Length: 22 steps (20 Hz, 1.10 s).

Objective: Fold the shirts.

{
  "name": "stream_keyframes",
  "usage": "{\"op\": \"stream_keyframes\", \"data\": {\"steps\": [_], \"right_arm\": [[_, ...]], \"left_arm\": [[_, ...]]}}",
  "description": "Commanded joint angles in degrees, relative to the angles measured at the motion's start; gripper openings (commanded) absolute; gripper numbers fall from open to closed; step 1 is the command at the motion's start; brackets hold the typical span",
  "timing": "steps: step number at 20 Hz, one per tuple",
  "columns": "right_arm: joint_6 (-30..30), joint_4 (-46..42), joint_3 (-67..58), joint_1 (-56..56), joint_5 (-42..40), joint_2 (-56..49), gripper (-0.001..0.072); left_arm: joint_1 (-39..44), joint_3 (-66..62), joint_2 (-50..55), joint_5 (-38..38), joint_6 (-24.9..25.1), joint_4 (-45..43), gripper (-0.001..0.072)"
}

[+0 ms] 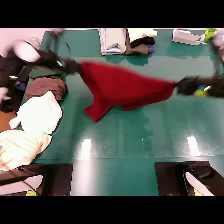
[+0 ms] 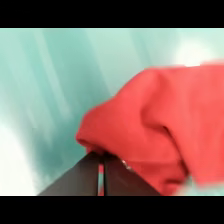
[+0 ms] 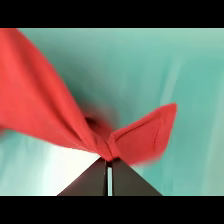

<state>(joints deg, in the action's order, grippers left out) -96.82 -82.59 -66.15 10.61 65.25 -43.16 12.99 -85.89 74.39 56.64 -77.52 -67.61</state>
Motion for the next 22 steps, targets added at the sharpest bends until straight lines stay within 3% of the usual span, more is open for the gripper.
{"op": "stream_keyframes", "data": {"steps": [1, 6, 9, 12, 15, 19, 22], "right_arm": [[2.45, -1.36, -17.84, -4.76, 2.97, -0.09, 0.0015], [3.5, -1.07, -33.14, -7.13, 7.37, -0.46, 0.0015], [3.5, -0.98, -40.17, -7.13, 11.23, -3.91, 0.0015], [3.72, -0.98, -43.47, -7.13, 16.63, -9.35, 0.0015], [4.55, -0.96, -35.93, -6.99, 20.02, -13.31, 0.0015], [4.17, -1.11, -14.75, -2.47, 13.27, -12.28, 0.0015], [2.23, -1.11, -2.43, -0.13, 9.86, -10.03, 0.0016]], "left_arm": [[-0.48, -9.86, -13.25, -0.09, 2.93, -1.79, 0.0026], [-0.48, -13.18, -25.77, 1.4, 4.09, 1.2, 0.0027], [-0.48, -12.87, -26.75, 7.04, 7.8, 7.43, 0.0026], [-0.48, -6.16, -26.67, 8.0, 9.07, 6.95, 0.0025], [-0.48, 8.39, -26.36, 8.39, 9.14, 5.35, 0.0025], [0.28, 30.51, -26.25, 8.85, 12.26, 4.85, 0.0025], [4.22, 40.48, -26.25, 13.55, 13.55, 5.01, 0.0025]]}}
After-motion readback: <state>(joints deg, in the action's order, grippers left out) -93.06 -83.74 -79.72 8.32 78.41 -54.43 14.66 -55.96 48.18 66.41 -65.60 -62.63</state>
